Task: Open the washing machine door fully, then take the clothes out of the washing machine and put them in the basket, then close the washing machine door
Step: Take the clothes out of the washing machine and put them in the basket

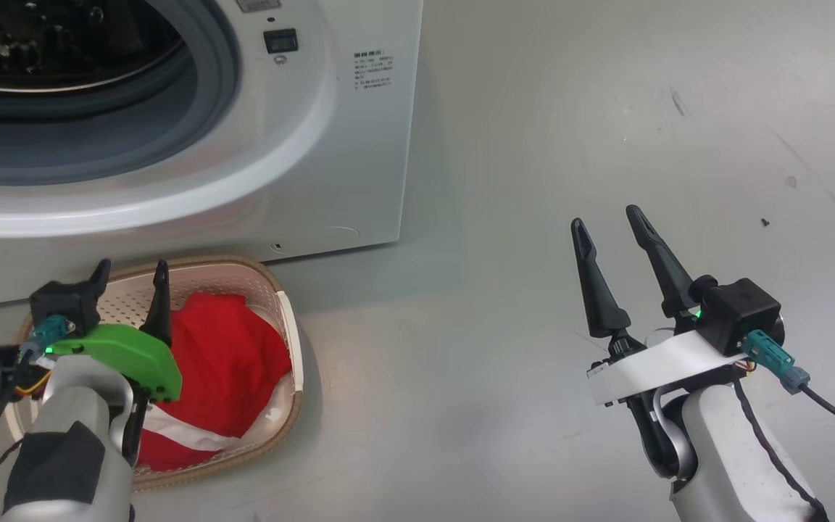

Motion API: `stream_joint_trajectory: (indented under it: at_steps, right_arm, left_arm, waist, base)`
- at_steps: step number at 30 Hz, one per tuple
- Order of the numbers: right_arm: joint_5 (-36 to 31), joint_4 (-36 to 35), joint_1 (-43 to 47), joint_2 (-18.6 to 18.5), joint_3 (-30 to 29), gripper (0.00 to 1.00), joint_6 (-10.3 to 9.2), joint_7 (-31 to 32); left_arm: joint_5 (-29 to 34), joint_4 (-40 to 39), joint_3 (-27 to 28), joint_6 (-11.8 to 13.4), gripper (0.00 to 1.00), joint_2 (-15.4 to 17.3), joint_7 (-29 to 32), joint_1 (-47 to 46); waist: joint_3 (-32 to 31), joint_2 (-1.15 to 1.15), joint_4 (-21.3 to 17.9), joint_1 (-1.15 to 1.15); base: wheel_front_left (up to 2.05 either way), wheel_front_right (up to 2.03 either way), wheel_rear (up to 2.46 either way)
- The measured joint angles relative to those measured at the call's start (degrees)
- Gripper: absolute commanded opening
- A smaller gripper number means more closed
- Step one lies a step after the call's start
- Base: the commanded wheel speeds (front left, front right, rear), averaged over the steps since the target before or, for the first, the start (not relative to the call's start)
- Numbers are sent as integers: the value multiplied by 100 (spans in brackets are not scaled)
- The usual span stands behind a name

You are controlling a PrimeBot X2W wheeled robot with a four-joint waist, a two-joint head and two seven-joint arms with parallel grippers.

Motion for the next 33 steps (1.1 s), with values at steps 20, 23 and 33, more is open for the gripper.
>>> stream_joint_trajectory:
  at_steps: [20,23,33]
  right_arm:
    - [59,63,634,0,-307,100,1,1]
    - [59,63,779,0,-357,100,1,0]
    - [35,59,998,7,-275,100,53,0]
  left_arm:
    - [-201,-1912,-3,-18,100,-290,0,1355]
    - [-275,-2048,-23,-18,100,-312,0,1623]
    - [-394,-2699,-88,-18,100,-331,0,2233]
  waist:
    - [-1406,0,572,0]
    - [-1589,0,639,0]
    - [-1926,0,817,0]
  base:
    - [0,0,0]
    - [0,0,0]
    - [0,0,0]
